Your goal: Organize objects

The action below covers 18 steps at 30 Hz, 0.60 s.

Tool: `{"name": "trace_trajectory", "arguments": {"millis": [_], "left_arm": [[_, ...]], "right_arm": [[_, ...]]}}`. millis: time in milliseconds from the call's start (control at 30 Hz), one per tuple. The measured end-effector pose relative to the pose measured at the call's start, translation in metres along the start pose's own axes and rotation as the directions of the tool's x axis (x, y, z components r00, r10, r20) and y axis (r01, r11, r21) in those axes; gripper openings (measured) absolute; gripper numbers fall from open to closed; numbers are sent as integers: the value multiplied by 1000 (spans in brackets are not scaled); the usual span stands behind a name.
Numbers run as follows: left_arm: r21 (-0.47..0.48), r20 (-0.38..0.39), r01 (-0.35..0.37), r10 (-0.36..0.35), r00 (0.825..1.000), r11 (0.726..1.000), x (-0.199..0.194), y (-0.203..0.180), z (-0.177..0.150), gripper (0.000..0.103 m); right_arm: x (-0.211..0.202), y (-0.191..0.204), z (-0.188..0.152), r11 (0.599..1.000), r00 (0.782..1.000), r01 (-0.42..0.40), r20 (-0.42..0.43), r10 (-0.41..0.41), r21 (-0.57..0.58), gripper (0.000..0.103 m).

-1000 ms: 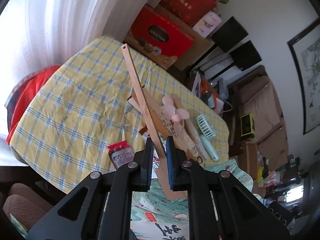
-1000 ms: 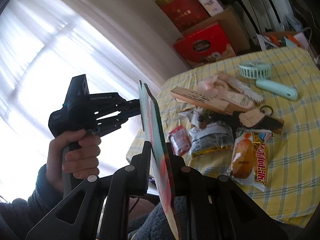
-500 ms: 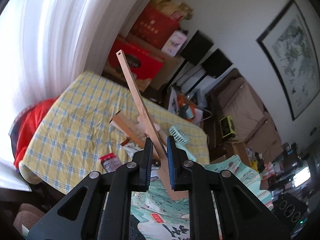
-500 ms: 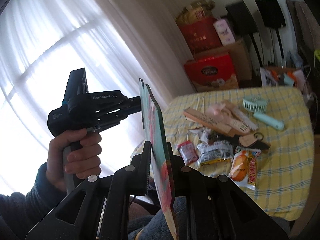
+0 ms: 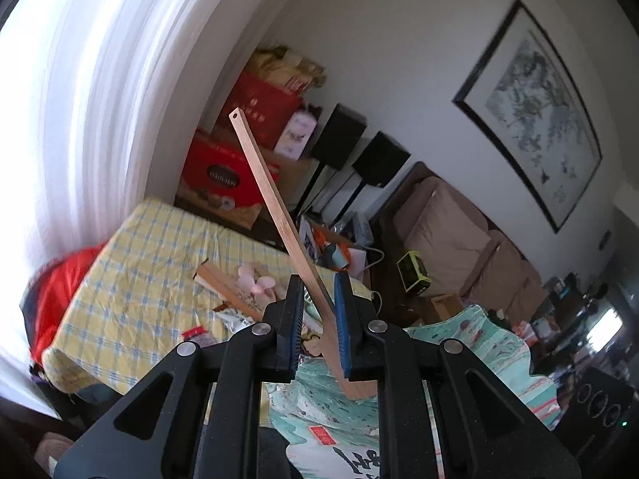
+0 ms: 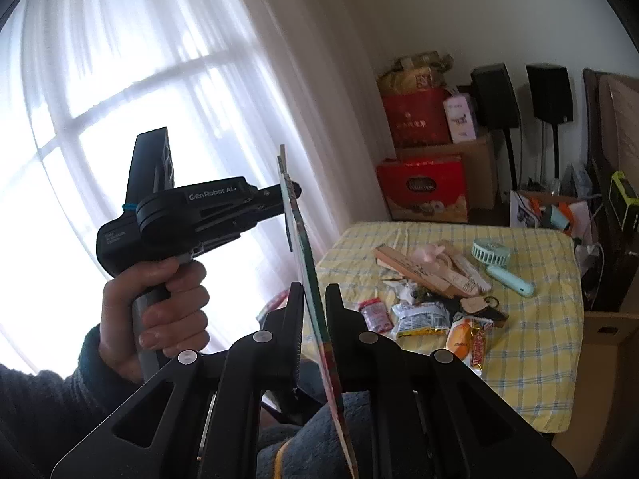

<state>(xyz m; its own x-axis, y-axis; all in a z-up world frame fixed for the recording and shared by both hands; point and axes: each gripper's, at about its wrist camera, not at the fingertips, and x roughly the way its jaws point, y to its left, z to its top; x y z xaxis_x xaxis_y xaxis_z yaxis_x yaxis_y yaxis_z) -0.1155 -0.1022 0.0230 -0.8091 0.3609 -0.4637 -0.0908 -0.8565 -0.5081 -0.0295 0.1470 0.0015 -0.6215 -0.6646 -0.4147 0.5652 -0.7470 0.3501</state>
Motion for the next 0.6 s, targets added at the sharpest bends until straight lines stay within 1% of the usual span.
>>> {"name": "trace_trajectory", "arguments": {"millis": [200,400,500,600], "left_arm": [[48,44,0,-2,999,999,-19,-26,-8,15],[89,40,-2,-2,999,996,-22,-51,-17,15],[128,44,-7,2,999,992,-25,-66,-28,15],[191,86,-35,19,996,981,-30,-87,-50,15]], "right_arm": [[-26,11,-7,999,998,22,53,-19,-47,10],[-48,3,-17,999,996,16,83,-13,-34,10],[-61,-2,-27,999,995,18,99,-15,-26,10],[-73,-8,-43,1000,994,20,108,-19,-11,10]]}}
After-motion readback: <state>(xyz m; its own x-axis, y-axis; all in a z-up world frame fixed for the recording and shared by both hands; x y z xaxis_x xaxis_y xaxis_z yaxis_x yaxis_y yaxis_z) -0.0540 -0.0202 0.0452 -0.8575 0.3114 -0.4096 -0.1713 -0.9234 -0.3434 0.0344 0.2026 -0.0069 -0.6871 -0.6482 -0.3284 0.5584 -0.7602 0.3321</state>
